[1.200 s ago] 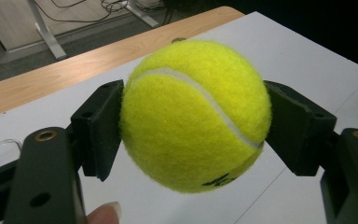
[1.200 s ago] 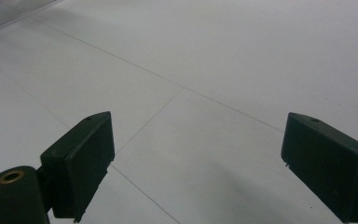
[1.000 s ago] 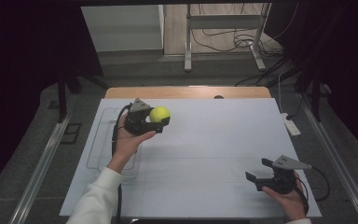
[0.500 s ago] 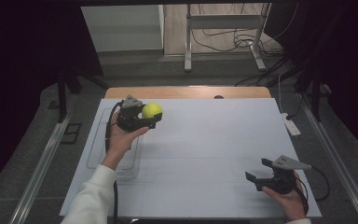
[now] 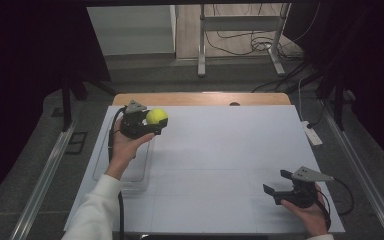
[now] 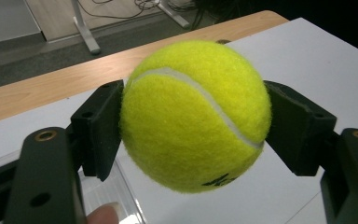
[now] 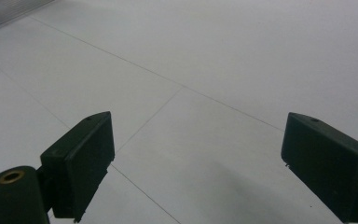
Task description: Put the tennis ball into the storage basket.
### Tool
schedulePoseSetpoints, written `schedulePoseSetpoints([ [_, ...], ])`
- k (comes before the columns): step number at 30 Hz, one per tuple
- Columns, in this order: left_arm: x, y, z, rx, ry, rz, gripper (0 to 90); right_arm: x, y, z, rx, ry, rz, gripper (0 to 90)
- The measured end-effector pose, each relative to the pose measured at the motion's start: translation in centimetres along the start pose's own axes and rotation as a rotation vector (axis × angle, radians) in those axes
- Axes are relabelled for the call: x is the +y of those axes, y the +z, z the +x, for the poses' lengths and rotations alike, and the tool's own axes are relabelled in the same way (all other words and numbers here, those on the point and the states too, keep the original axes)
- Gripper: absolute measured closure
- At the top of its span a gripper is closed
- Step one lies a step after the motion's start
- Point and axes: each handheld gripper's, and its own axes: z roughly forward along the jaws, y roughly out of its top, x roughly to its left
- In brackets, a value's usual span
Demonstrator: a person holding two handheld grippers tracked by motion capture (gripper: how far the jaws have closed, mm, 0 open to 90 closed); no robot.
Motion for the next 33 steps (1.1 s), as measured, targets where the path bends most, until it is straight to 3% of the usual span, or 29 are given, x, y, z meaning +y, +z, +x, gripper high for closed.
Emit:
schedulePoseSetpoints([
  [33, 0.0, -0.9, 3.5, 0.103, -0.043, 0.008, 26.5, 0.0, -0.1, 0.0, 0.0, 0.004, -0.002, 9.6],
])
